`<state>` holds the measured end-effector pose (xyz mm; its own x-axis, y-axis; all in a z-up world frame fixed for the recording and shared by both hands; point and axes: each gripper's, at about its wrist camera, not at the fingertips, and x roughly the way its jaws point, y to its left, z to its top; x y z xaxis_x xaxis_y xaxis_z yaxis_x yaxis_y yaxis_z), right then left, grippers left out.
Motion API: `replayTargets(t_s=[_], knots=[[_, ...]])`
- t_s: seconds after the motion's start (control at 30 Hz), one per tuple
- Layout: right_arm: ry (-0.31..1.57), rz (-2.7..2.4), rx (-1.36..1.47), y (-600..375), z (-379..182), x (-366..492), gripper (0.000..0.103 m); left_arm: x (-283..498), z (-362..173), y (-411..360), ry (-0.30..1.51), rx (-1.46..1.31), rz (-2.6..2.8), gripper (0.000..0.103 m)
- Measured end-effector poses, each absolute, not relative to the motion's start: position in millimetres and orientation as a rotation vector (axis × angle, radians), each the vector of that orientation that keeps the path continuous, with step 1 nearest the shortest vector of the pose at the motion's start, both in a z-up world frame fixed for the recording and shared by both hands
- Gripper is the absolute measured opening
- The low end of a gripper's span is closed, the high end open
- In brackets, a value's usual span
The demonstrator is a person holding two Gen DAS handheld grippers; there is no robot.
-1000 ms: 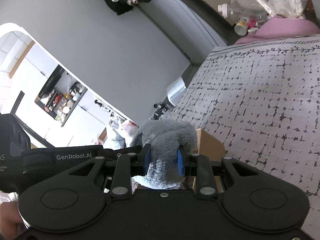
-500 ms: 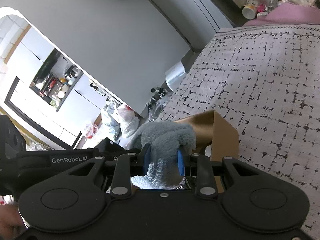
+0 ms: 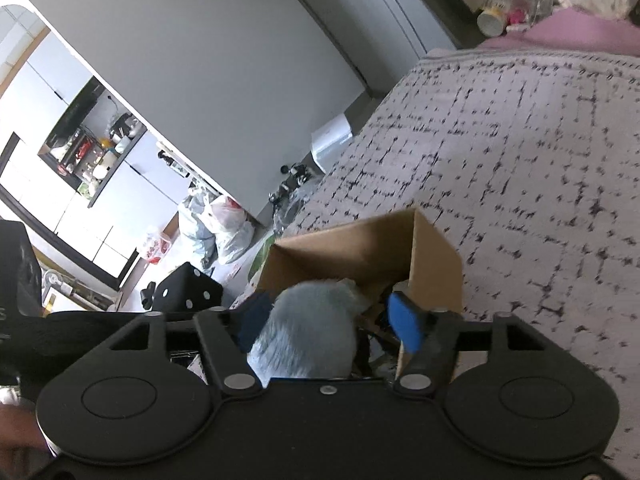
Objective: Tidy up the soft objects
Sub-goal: 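Open both tools to drop the fluffy plush into the box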
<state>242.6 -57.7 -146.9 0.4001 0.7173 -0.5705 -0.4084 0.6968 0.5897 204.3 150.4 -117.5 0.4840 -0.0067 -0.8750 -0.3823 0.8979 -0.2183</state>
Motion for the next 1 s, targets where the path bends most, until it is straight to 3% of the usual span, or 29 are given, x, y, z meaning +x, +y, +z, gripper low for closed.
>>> replayTargets(t_s=[0.13, 0.3, 0.47, 1.0], knots=[[0.873, 0.691, 0.350, -74.4, -133.2, 236.9, 0.081, 194.5, -107.4, 145.2, 1.021, -0.420, 0.250, 0.042], [0.826, 0.654, 0.354, -101.2, -114.7, 226.2, 0.087, 183.0, -91.1, 133.6, 0.993, -0.410, 0.249, 0.066], [0.763, 0.623, 0.327, -121.8, -96.2, 210.8, 0.101, 170.1, -72.8, 117.8, 0.983, -0.365, 0.244, 0.070], [0.699, 0.519, 0.351, -196.3, -63.9, 162.7, 0.103, 118.7, -28.4, 66.2, 0.924, -0.321, 0.239, 0.086]])
